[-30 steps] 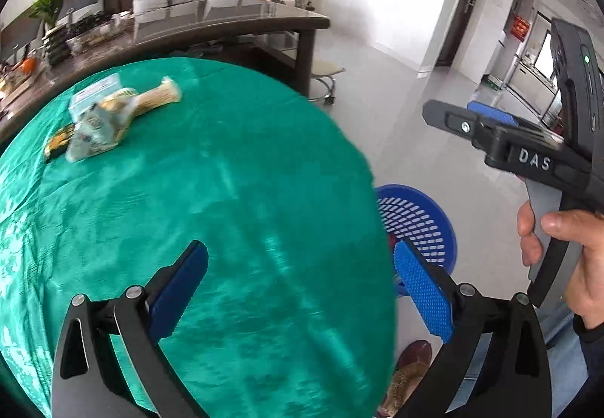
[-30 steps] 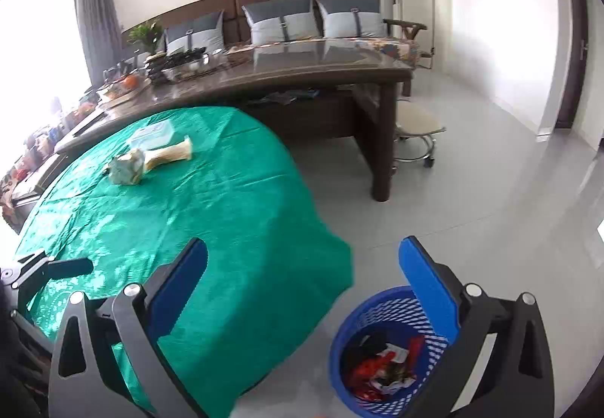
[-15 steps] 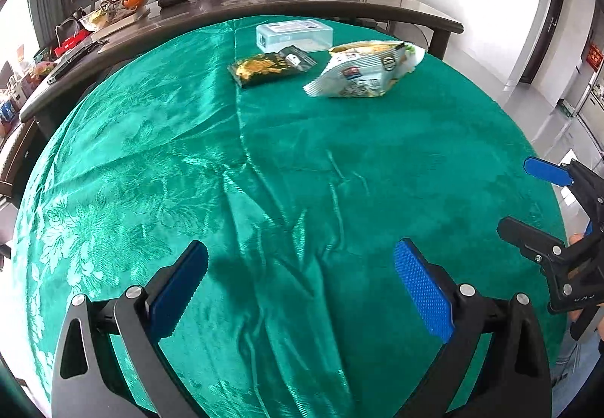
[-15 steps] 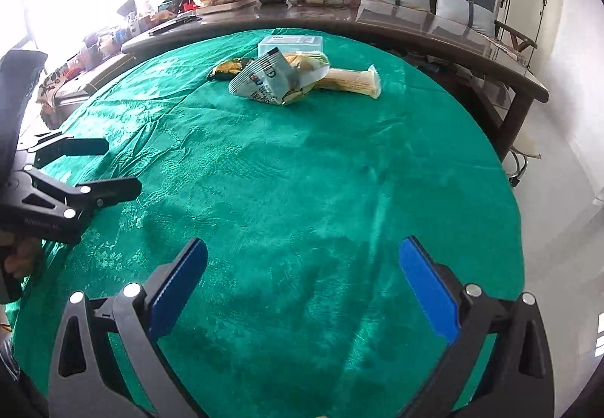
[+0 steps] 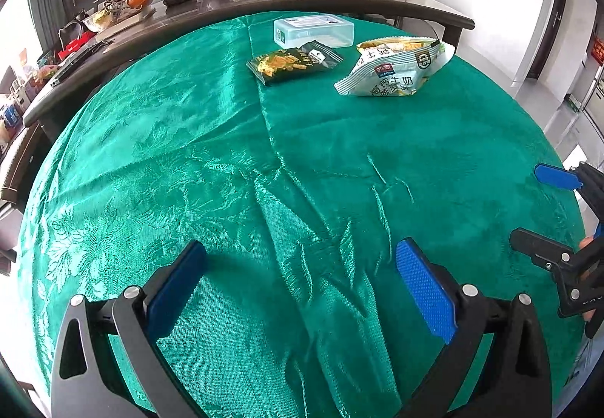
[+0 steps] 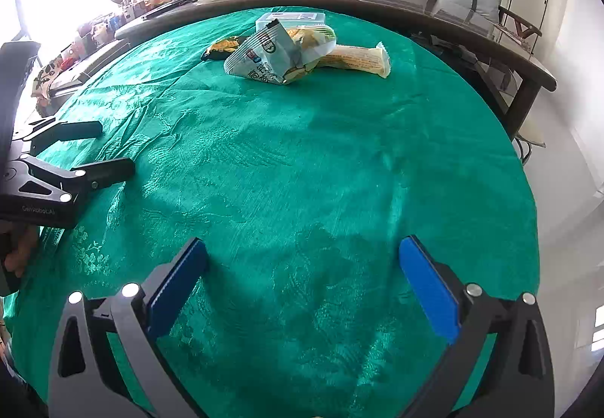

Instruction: Collect trash

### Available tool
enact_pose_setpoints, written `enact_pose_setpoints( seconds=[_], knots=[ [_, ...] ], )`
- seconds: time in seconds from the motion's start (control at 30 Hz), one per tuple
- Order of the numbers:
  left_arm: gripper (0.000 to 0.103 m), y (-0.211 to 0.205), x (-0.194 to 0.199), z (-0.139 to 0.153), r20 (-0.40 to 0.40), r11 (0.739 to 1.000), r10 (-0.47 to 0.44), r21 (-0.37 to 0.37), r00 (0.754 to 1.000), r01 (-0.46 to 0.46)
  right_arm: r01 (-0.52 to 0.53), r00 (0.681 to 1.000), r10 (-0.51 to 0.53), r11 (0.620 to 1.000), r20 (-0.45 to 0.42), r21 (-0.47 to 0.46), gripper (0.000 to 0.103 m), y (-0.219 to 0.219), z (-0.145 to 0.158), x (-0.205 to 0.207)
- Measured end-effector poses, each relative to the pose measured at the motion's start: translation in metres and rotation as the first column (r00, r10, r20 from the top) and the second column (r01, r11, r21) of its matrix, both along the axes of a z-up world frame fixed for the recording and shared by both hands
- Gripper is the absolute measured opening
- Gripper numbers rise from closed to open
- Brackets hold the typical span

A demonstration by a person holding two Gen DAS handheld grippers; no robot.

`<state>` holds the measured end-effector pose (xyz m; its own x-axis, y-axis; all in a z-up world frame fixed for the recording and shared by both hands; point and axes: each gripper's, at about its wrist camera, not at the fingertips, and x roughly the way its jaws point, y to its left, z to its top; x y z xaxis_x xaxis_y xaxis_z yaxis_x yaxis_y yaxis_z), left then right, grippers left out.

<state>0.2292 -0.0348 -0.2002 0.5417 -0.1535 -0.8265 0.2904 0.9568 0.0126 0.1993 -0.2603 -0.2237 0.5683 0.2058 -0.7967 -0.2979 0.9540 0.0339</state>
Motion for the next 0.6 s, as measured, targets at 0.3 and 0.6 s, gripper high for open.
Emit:
enact_pose_setpoints(
  seconds=[0.3,0.6],
  knots=[
    [0.099,0.004,0.018,0.003,-0.01,0.996,-0.088,-0.004,0.996,0.088,0.008,1.0,-0.008,1.0,0.002,-0.002,0.098,0.0,0.0,0.001],
    [0.099,0.017,0.151,0.002,-0.026,0.965,-0.262,-0.039,0.965,0.261,0.01,1.0,-0.01,1.0,0.003,-0.004,0.098,0.001,0.0,0.001]
  ],
)
